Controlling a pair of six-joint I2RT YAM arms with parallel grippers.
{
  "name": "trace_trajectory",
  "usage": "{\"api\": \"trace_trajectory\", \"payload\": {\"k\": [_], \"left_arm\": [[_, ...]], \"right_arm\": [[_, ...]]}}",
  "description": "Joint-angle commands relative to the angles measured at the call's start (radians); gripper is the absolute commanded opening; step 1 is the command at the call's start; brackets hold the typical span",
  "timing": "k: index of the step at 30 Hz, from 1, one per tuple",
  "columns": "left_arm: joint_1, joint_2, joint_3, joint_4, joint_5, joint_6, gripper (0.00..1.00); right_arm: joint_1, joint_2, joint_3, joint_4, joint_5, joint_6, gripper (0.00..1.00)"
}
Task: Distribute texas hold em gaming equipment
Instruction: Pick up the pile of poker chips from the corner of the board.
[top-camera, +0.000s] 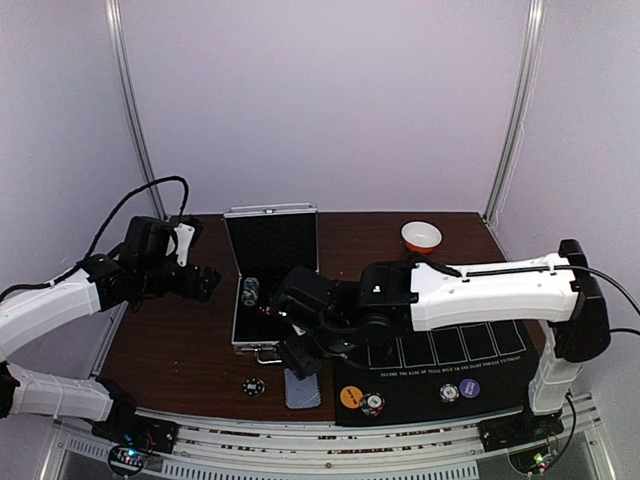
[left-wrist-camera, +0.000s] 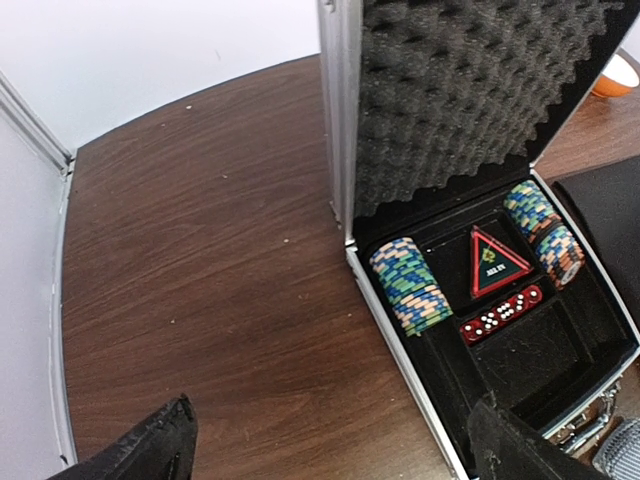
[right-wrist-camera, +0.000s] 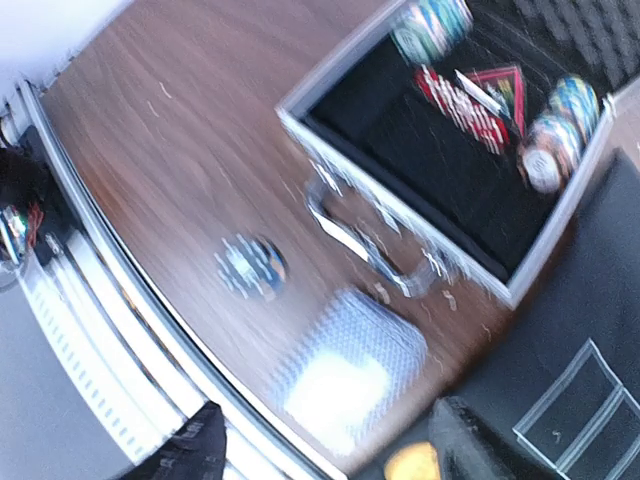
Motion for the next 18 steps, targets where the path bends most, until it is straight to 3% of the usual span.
{"api": "trace_trajectory", "payload": {"k": [1,6,18], "left_arm": [[0.004,-0.007,-0.004,0.029,-0.070,-0.003,0.98],[0.008,-0.006,-0.004,0.025,-0.103,-0.013,0.98],[0.011,-0.010,-0.004,0.031,-0.079,-0.009,0.98]], "right_arm": [[0.038,0.198,0.188,-0.017,0.098,-0.100,0.80],[0.060,0.433,0.478,-0.093,0.090,-0.130,1.00],[0.080,0.593,0.535,-0.093,0.050,-0.079,0.96]]}}
